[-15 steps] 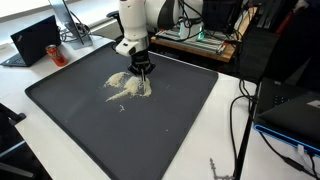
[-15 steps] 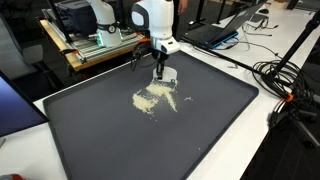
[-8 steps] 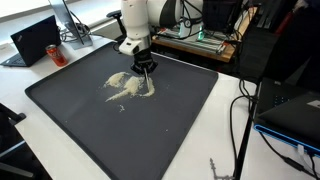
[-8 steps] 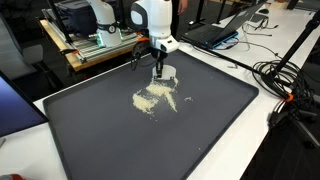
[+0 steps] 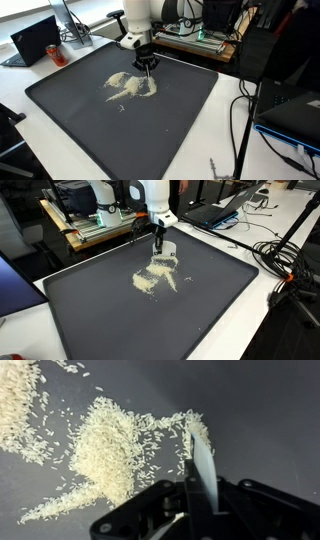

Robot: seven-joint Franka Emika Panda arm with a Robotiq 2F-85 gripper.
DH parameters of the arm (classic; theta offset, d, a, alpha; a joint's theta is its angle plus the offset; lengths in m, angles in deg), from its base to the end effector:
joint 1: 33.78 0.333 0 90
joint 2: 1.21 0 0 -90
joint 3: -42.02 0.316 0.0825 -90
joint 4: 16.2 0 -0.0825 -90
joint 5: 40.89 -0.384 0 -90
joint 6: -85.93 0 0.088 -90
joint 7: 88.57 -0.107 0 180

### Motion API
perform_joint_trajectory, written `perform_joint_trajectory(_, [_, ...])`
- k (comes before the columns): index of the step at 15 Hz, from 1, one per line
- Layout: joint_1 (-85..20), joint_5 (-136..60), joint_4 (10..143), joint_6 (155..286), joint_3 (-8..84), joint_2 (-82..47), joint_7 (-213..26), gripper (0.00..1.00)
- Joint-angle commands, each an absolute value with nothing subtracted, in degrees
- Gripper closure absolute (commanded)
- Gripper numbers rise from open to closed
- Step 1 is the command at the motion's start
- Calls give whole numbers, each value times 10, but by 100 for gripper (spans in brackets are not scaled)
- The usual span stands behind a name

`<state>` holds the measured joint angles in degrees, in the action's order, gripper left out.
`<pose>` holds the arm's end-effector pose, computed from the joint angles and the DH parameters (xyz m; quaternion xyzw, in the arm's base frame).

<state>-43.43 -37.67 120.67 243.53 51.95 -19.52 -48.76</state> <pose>0.5067 0.0080 0.1926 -0.9317 -0.3621 -0.0280 0.0066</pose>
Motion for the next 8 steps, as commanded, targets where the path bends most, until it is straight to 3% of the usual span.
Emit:
perform_joint_trajectory(1, [-435,-407,1249,2449,525,-129,-475,99])
perform_joint_trajectory(8, [-334,-229,1299,2428,465,-30,-654,99])
